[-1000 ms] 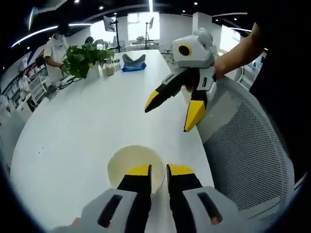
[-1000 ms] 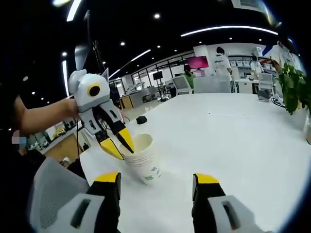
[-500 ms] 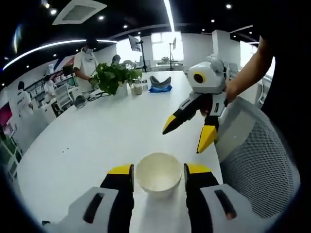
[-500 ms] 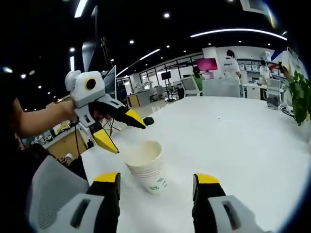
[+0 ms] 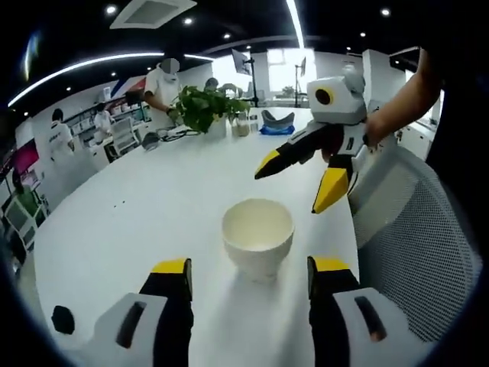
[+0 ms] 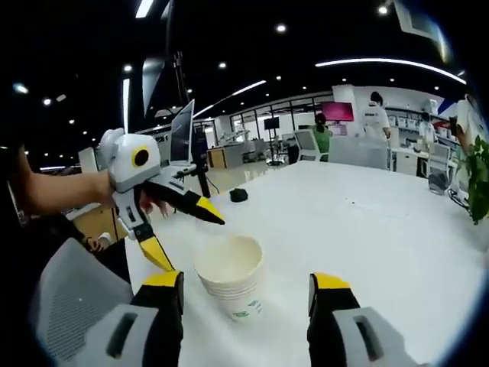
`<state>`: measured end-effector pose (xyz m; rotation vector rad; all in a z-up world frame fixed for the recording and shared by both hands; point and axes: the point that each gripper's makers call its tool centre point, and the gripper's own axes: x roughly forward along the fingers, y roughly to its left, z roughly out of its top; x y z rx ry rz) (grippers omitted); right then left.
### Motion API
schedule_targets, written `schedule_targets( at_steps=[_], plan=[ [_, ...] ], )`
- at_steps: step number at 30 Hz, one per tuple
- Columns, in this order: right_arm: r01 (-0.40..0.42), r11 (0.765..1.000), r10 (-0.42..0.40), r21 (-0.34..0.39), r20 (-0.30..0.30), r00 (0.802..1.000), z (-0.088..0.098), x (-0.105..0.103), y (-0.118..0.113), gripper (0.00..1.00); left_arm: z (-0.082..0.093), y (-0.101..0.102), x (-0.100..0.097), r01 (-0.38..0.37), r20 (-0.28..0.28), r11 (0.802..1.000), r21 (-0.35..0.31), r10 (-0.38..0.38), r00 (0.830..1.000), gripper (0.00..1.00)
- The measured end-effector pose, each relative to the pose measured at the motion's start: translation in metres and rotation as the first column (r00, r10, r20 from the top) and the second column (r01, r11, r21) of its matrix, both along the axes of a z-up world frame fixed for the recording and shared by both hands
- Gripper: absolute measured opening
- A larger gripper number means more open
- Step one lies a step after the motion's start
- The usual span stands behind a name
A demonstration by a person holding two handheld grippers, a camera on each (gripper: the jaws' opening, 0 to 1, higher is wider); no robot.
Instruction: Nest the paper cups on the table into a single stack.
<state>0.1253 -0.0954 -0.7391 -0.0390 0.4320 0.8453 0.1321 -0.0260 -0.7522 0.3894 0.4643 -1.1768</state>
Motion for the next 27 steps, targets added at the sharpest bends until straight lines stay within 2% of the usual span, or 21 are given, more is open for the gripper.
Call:
schedule_targets(
  at_steps=[3, 12, 17, 27],
  plan=[
    [-0.011, 1.0, 0.011, -0.024, 0.012, 1.0, -0.004, 0.001, 0.003, 0.67, -0.013, -0.004, -0.004, 0.011, -0.012, 1.0, 0.019, -0.011, 1.0, 0.58],
    [-0.046, 0.997, 0.048, -0.067, 0.024, 0.999, -0.015, 0.002, 0.017, 0.66, -0.032, -0.015, -0.002, -0.005, -0.025, 1.0, -0.003, 0.005, 1.0, 0.58],
    [-0.049, 0.997, 0.051, -0.066, 0.024, 0.998, -0.018, 0.006, 0.022, 0.64, -0.042, -0.017, -0.001, -0.006, -0.032, 1.0, 0.002, 0.006, 0.999, 0.56],
    [-0.079, 0.992, 0.086, -0.098, 0.065, 0.994, -0.021, 0.015, 0.032, 0.59, -0.048, -0.027, 0.005, 0.018, -0.052, 1.0, -0.019, -0.019, 0.998, 0.47]
  ],
)
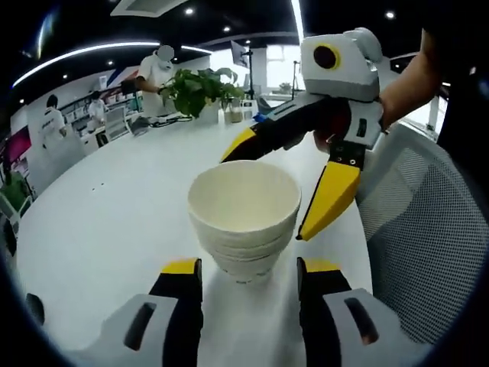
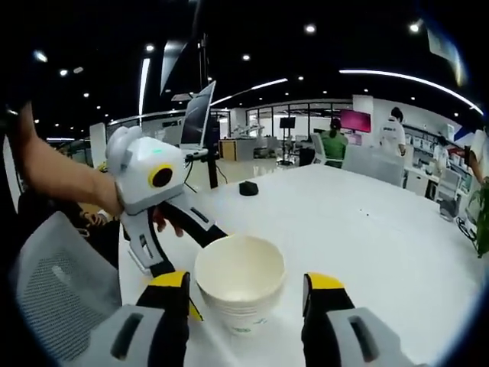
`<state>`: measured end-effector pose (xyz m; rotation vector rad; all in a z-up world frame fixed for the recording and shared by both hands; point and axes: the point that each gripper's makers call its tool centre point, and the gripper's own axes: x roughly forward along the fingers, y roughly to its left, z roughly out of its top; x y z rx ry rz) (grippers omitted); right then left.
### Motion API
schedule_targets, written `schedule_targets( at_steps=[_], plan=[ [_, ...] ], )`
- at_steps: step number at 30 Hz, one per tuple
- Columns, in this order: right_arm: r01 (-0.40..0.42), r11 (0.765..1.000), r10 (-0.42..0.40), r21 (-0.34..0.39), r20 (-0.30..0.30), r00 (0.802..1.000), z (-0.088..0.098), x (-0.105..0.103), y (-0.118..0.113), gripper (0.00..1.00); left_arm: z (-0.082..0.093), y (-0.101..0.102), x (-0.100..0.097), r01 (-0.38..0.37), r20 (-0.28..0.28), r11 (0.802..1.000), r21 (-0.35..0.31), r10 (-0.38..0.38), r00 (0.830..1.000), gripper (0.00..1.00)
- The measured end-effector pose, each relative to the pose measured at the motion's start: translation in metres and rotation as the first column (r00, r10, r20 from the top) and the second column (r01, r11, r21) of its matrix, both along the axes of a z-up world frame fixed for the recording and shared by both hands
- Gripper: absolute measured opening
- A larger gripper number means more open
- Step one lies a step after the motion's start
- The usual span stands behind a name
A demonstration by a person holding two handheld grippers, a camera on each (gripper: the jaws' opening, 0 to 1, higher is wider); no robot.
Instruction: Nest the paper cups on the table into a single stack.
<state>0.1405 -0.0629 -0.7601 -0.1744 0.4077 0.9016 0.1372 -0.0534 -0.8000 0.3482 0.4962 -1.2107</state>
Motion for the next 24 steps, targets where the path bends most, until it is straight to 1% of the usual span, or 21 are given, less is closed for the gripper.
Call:
schedule_targets(
  at_steps=[4, 7, 11, 18, 24],
  plan=[
    [-0.007, 1.0, 0.007, -0.011, 0.0, 1.0, -0.003, 0.002, 0.001, 0.56, -0.002, -0.003, 0.003, 0.002, -0.006, 1.0, -0.011, -0.003, 1.0, 0.44],
    [-0.014, 1.0, 0.014, -0.016, -0.003, 1.0, -0.004, 0.002, 0.001, 0.53, -0.003, -0.004, 0.004, 0.009, 0.004, 1.0, -0.004, -0.009, 1.0, 0.35],
    [-0.021, 1.0, 0.021, -0.023, -0.007, 1.0, -0.006, 0.001, 0.001, 0.46, -0.002, -0.004, 0.006, 0.01, 0.02, 1.0, 0.002, -0.01, 1.0, 0.35],
    [-0.015, 1.0, 0.015, -0.005, -0.002, 1.0, -0.001, 0.003, 0.003, 0.45, 0.001, -0.003, 0.01, 0.02, 0.029, 1.0, 0.013, -0.021, 0.999, 0.35],
    [-0.003, 1.0, 0.003, 0.008, 0.0, 1.0, 0.003, 0.013, 0.002, 0.45, 0.005, -0.005, 0.018, 0.021, 0.028, 1.0, 0.017, -0.021, 0.999, 0.35]
  ],
)
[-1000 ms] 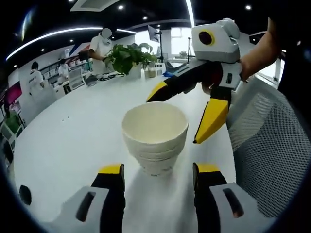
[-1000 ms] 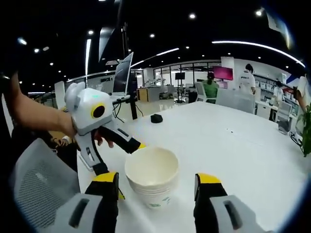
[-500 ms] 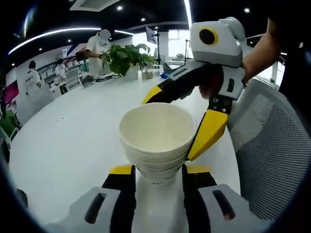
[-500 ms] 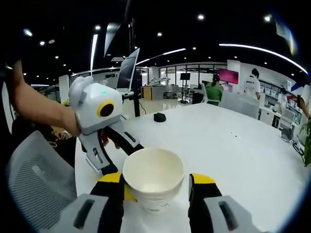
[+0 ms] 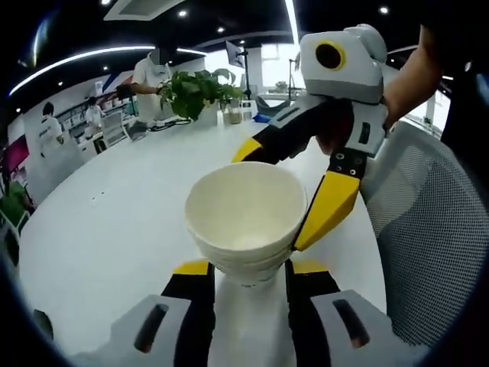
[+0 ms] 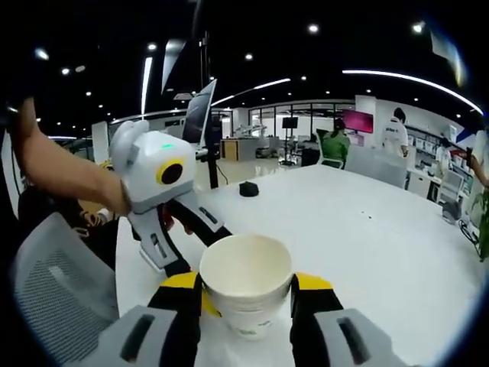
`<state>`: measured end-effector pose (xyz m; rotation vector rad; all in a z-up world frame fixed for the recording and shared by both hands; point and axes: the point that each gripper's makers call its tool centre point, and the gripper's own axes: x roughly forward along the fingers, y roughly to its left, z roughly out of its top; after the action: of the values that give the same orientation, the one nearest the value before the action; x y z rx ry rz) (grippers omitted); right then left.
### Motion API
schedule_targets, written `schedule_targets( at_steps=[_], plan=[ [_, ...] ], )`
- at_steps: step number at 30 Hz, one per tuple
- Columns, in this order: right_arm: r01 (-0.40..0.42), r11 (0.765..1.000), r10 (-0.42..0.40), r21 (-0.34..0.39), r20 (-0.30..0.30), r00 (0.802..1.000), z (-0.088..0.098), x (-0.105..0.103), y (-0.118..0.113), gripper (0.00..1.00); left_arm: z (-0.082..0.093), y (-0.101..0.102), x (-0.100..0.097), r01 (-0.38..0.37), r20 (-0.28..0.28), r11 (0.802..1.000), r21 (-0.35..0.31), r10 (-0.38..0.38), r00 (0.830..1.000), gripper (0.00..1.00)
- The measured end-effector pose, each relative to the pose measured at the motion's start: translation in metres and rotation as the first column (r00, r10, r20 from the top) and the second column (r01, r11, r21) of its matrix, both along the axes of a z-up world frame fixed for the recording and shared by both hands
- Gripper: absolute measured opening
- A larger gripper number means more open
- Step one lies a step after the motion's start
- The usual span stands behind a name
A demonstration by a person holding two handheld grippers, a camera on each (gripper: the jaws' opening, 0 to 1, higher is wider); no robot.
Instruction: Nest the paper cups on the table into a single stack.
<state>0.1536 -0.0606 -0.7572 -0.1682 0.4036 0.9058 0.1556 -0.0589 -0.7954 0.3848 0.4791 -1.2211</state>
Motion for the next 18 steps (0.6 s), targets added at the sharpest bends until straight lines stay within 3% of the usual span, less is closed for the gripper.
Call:
schedule_targets(
  at_steps=[18],
  plan=[
    [0.019, 0.999, -0.018, 0.039, -0.01, 1.0, 0.003, 0.041, 0.003, 0.44, -0.004, 0.008, 0.043, -0.064, -0.015, 0.998, -0.006, 0.064, 0.998, 0.34]
  ],
)
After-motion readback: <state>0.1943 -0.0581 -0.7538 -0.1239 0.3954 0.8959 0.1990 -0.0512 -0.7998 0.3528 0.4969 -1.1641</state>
